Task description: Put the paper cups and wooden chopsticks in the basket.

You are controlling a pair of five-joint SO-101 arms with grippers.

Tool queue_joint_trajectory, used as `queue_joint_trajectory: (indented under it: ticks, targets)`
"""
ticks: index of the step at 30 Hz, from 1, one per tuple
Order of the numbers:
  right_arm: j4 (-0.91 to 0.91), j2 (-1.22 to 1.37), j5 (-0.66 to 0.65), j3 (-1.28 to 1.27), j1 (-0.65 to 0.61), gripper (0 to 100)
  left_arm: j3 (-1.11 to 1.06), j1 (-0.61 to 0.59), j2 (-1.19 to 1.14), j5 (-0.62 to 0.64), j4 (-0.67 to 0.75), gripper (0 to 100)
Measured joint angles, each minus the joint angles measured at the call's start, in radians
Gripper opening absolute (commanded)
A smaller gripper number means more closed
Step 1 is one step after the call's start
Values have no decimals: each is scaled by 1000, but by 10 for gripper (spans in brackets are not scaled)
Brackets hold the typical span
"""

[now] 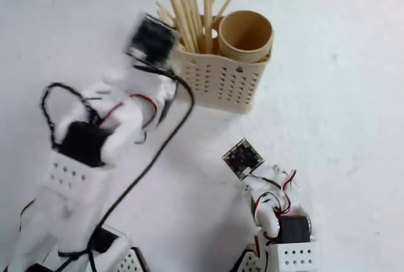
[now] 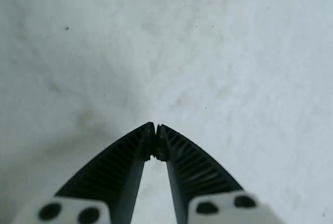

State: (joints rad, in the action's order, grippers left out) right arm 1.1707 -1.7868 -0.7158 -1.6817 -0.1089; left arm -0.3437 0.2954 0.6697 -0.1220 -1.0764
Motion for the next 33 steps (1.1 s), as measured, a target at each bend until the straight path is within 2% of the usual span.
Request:
queue_joint_trajectory:
  ticks: [3, 8, 10, 20, 30, 33]
  targets:
    - [0, 0, 0, 0, 0, 19, 126, 0, 0, 121, 100, 27]
    - [0, 0, 0, 0, 0, 19, 308, 0, -95, 150, 396, 27]
    - [0, 0, 0, 0, 0, 19, 384, 0, -167, 157, 465, 27]
    - [0, 0, 0, 0, 0, 19, 646, 2, -540, 157, 474, 27]
    - [0, 0, 0, 0, 0, 19, 658, 2, -565, 157, 466, 30]
    - [0, 0, 0, 0, 0, 19, 658, 2, -565, 157, 466, 74]
